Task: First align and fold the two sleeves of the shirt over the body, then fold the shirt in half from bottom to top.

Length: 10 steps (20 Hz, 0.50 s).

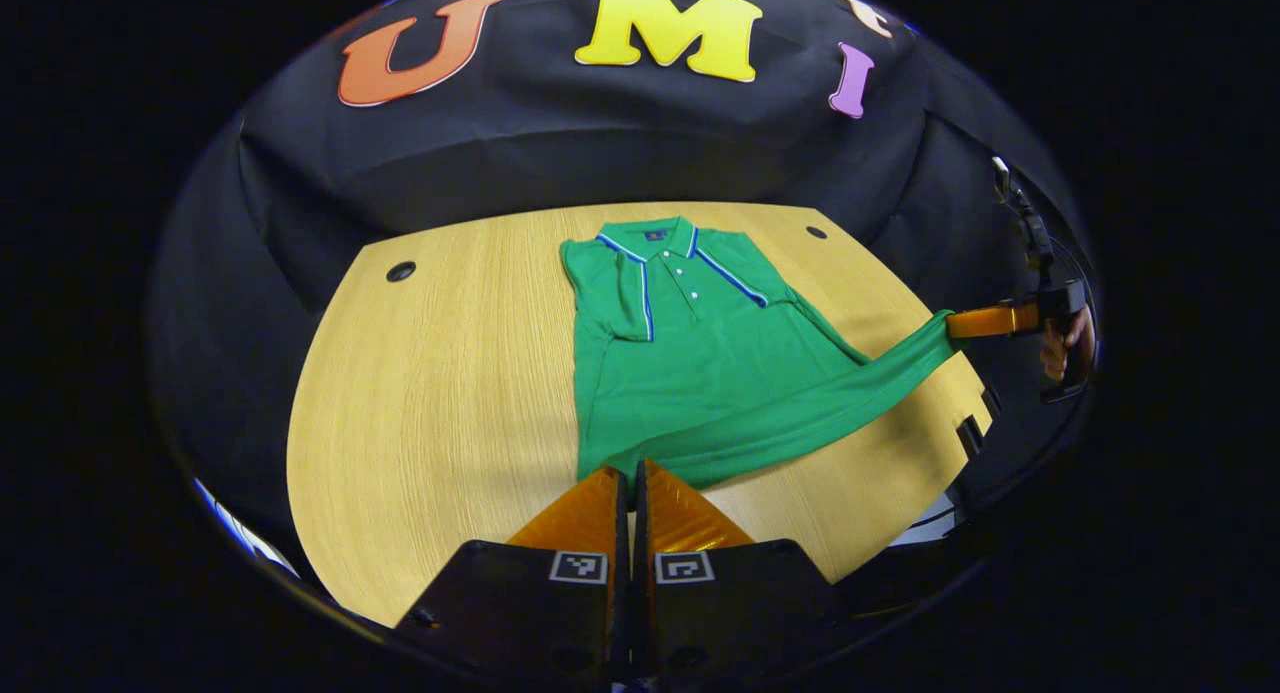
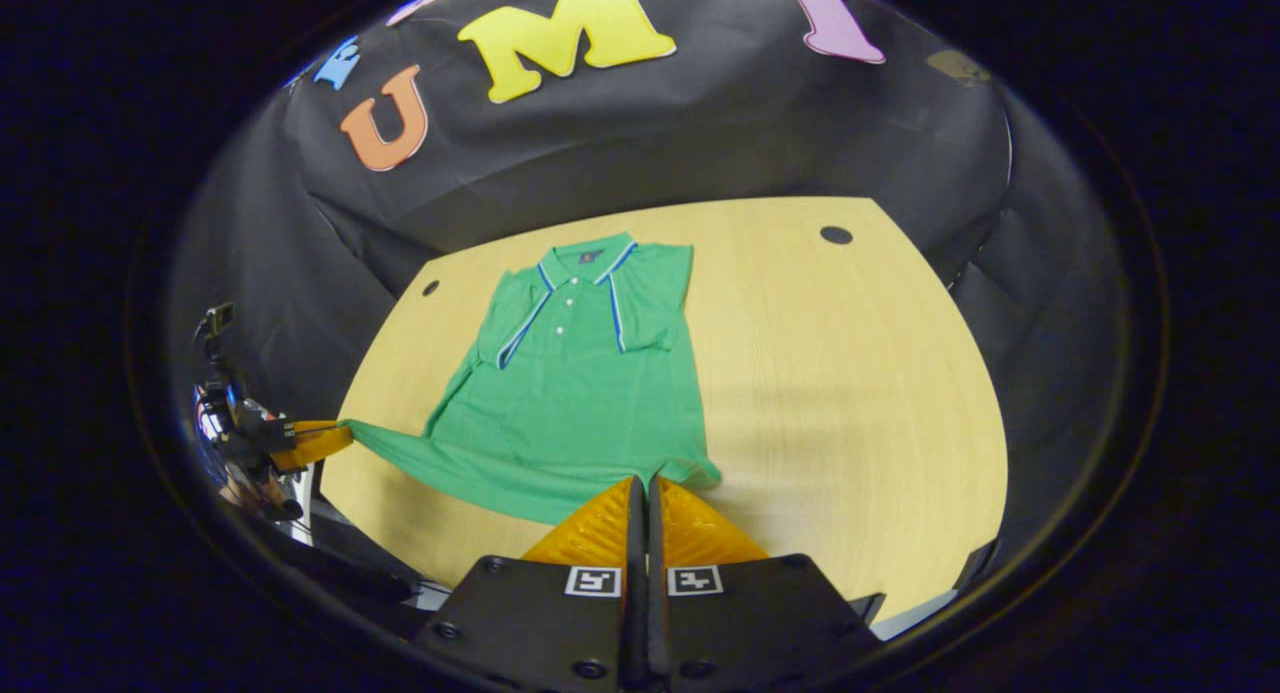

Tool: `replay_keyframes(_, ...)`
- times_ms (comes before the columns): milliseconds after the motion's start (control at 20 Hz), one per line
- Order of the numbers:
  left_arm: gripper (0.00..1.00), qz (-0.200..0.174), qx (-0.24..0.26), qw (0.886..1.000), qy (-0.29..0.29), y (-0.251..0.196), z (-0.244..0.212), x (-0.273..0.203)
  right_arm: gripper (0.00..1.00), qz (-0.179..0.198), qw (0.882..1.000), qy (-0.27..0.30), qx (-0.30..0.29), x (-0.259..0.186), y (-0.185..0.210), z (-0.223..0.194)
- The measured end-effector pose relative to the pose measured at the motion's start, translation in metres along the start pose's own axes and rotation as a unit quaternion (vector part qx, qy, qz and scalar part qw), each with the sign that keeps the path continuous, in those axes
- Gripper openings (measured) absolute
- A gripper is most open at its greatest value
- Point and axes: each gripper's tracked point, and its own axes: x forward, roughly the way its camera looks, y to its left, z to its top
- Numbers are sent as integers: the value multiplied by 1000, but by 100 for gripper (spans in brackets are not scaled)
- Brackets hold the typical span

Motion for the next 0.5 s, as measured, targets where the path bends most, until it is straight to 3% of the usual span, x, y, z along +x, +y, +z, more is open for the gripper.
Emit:
replay_keyframes(150,4,3,1,1000,-20,8,27,7,0,0,1000,-19,-7,4,3,33)
replay_keyframes(400,4,10,-15,998,-58,25,71,20,0,2,999,-44,-15,14,9,82)
replay_keyframes(500,4,14,-17,997,-73,34,90,25,5,2,998,-59,-13,20,9,105)
